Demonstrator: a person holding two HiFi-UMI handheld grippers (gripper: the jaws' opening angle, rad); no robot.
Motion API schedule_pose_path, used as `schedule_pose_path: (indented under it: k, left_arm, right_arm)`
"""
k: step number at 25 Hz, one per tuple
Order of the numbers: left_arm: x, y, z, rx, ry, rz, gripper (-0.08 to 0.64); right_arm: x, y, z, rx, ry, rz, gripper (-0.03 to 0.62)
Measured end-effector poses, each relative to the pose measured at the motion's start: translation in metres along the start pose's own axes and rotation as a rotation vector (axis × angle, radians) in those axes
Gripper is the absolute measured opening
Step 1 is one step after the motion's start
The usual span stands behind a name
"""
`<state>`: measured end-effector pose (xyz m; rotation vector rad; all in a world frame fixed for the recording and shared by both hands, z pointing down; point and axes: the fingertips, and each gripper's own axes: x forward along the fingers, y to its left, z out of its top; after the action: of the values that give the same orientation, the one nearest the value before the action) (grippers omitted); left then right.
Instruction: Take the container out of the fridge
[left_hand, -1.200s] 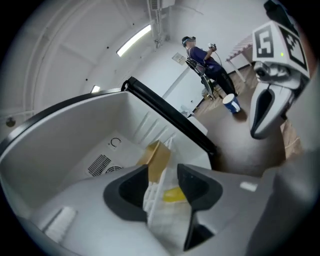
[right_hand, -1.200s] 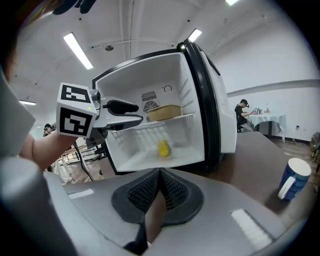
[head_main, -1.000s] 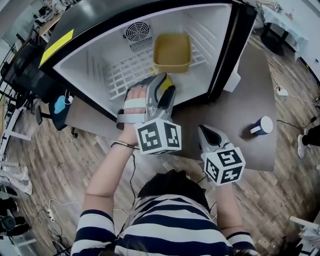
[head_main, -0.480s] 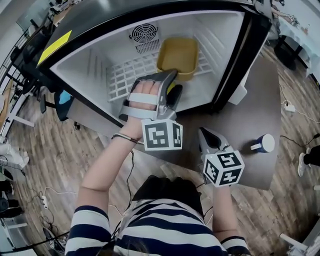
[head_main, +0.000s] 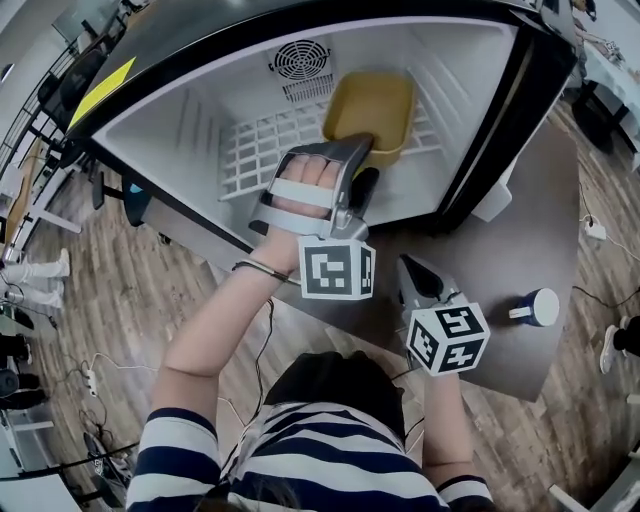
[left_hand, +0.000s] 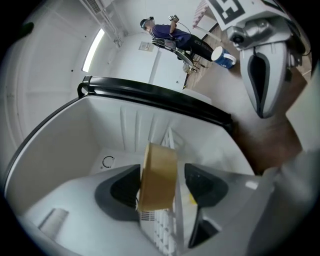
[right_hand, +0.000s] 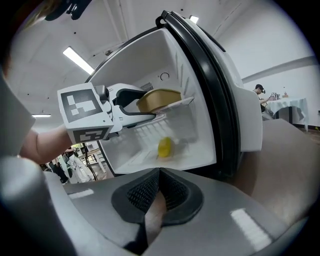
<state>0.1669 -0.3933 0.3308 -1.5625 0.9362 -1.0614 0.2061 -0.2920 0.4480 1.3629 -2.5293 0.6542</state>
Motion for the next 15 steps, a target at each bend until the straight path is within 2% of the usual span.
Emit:
schedule_pose_path:
  k: [5, 11, 15]
  left_arm:
    - [0.008, -0.002, 0.002, 0.008, 0.005, 0.009, 0.000]
    - [0.007, 0.002, 0.008, 0.028, -0.026, 0.033, 0.000]
    - [-0.002, 0.001, 0.010, 0.044, -0.046, 0.013, 0.000]
  right_arm:
    - [0.003, -0.001, -0.008, 0.009, 0.012, 0.012, -0.006]
    - [0.004, 0.001, -0.012, 0.016, 0.016, 0.014, -0.006]
    - [0.001, 0.004, -0.013, 0.014, 0.017, 0.008, -0.006]
